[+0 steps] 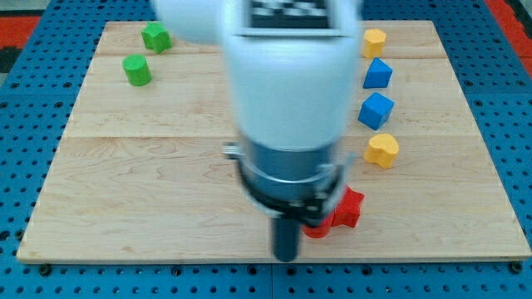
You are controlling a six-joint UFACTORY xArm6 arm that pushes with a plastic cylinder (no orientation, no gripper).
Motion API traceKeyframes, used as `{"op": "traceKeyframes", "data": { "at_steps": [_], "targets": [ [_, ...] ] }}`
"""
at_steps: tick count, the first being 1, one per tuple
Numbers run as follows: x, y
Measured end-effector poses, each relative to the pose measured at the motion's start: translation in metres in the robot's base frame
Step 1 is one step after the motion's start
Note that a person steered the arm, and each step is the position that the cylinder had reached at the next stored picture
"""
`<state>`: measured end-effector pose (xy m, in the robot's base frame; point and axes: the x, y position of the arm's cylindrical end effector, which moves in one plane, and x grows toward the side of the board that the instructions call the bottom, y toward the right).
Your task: Move red circle along with red star right and down a bit
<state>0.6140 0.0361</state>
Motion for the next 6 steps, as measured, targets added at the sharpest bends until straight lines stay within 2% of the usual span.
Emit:
{"op": "traceKeyframes", "data": {
  "at_steps": [1,2,3,4,5,6],
  "targets": [
    [-0.034,0.032],
    [-0.043,0.017],
    [-0.057,-0.032],
    [-0.101,-0.041],
    [-0.104,0.025],
    [-0.082,0.106]
  ]
}}
